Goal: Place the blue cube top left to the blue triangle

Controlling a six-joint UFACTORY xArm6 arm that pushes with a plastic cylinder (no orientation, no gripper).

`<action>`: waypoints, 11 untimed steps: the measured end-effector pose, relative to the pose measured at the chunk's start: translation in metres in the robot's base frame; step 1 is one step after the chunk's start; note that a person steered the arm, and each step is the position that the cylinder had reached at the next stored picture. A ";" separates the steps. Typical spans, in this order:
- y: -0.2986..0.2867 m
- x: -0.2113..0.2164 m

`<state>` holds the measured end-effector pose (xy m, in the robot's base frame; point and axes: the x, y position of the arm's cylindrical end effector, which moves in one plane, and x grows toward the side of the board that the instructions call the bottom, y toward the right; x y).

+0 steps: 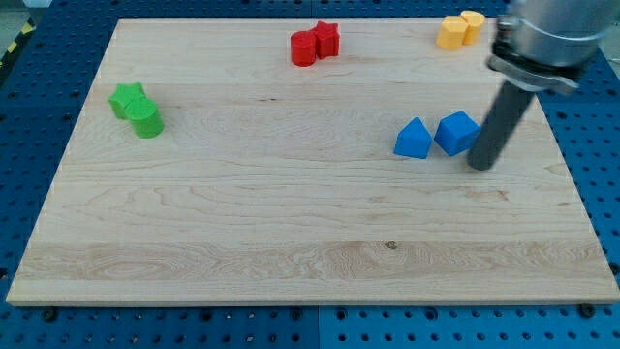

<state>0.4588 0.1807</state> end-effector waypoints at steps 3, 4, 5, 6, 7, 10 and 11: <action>0.048 -0.045; 0.034 -0.074; -0.008 -0.077; -0.049 -0.078; -0.065 -0.080; -0.083 -0.120; -0.084 -0.100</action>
